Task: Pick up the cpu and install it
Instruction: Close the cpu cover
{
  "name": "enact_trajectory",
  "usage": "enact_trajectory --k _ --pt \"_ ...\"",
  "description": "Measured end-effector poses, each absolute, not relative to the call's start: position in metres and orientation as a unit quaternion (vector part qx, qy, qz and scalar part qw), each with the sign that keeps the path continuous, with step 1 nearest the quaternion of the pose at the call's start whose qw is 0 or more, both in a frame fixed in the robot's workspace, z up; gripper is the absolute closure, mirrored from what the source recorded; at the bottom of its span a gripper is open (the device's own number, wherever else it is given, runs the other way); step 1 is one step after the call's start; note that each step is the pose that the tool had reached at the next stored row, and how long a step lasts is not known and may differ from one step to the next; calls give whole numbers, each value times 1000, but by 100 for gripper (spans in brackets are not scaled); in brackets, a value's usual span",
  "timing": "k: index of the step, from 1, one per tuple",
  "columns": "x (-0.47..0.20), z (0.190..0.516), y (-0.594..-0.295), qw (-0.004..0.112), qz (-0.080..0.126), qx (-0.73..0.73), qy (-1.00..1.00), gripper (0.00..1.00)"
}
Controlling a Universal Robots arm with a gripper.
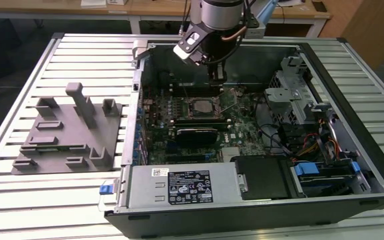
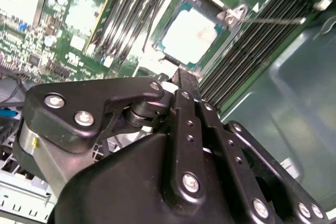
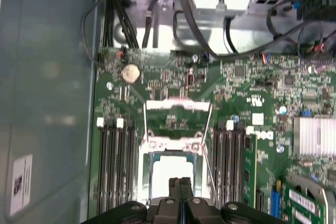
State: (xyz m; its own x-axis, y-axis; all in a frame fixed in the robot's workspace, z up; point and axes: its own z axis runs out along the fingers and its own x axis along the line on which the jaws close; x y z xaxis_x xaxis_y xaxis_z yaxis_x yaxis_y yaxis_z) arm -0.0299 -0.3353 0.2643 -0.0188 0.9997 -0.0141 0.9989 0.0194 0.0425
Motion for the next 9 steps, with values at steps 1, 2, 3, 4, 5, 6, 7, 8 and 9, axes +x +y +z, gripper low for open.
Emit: enact_trajectory --k 1,2,3,4,5,6,7,8,9 --pt "-27 264 -335 20 10 700 714 89" --pt "-24 264 -335 20 10 700 714 89" --pt "-21 264 -335 20 10 700 714 89" --pt "-18 264 -335 19 9 700 714 89" --pt "-14 264 -335 19 9 700 714 89" --pt "-11 264 -335 19 9 700 714 89" --pt "-8 264 -335 19 9 700 714 89" --pt "-4 264 -335 18 9 700 714 89" --pt "-1 264 -335 18 9 700 714 89"
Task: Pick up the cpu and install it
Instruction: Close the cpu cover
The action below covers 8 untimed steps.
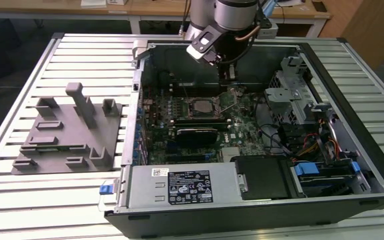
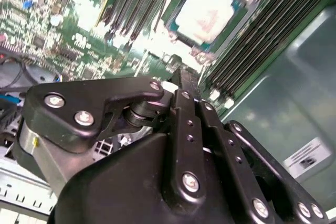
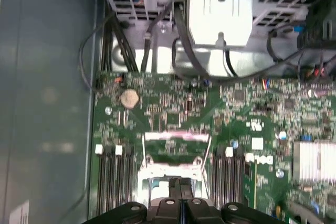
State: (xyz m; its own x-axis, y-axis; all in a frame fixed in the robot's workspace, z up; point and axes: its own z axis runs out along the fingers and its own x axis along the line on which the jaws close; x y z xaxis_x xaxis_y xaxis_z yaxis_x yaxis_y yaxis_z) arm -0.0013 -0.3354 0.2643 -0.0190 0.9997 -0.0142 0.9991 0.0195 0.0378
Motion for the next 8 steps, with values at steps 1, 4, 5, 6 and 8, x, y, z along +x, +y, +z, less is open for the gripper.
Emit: enact_trajectory --k 1,4,5,6,8 --pt "2 264 -335 18 8 700 714 89" --pt "11 264 -335 18 8 700 714 89" --pt "13 264 -335 18 8 700 714 89" --pt "16 264 -335 18 8 700 714 89" --pt "21 264 -335 17 8 700 714 89"
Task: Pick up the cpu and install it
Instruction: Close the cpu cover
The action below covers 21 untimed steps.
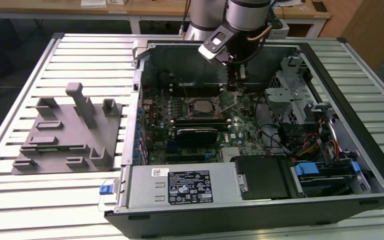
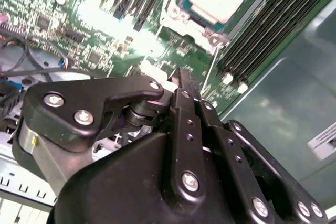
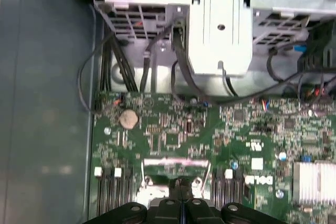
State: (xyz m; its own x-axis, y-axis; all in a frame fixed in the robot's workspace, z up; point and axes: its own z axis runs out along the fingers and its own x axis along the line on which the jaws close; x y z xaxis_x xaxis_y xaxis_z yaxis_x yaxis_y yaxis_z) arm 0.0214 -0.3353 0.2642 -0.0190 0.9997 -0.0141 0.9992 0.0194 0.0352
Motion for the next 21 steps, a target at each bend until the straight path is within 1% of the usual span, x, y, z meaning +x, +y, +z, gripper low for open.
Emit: enact_trajectory --k 10,21 --pt "49 263 -335 16 7 700 714 89" --pt "58 246 -335 16 7 700 714 89"
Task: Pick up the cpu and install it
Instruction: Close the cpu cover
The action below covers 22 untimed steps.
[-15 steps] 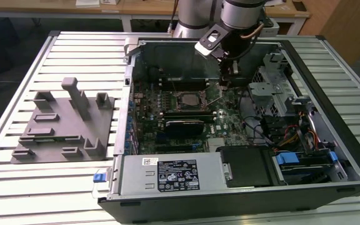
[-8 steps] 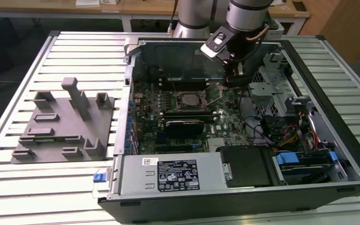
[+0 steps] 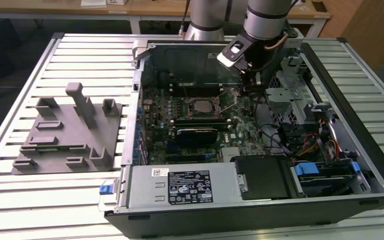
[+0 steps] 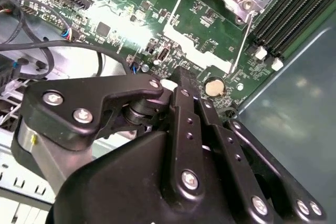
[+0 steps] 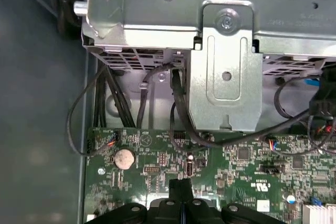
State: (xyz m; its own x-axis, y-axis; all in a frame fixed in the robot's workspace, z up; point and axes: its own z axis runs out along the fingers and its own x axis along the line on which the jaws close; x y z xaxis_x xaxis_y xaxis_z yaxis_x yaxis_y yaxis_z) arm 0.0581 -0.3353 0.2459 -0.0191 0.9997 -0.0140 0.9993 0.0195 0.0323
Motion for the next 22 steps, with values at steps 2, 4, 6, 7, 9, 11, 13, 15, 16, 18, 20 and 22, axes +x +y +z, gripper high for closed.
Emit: enact_trajectory --k 2,4,6,7,9,11,13,15,16,18,20,22 --pt "58 242 -335 16 6 700 714 89" --pt "58 239 -335 15 6 700 714 89" --pt "58 238 -335 15 5 700 714 89" --pt "58 238 -335 15 6 700 714 89" --pt "56 238 -335 14 6 700 714 89" --pt "53 238 -335 14 7 700 714 89" --pt "50 238 -335 13 7 700 714 89" --pt "46 238 -335 13 8 700 714 89" --pt "44 238 -335 13 8 700 714 89" --pt "41 238 -335 12 8 700 714 89" --pt "38 238 -335 12 8 700 714 89" --pt "35 238 -335 12 9 700 714 89"
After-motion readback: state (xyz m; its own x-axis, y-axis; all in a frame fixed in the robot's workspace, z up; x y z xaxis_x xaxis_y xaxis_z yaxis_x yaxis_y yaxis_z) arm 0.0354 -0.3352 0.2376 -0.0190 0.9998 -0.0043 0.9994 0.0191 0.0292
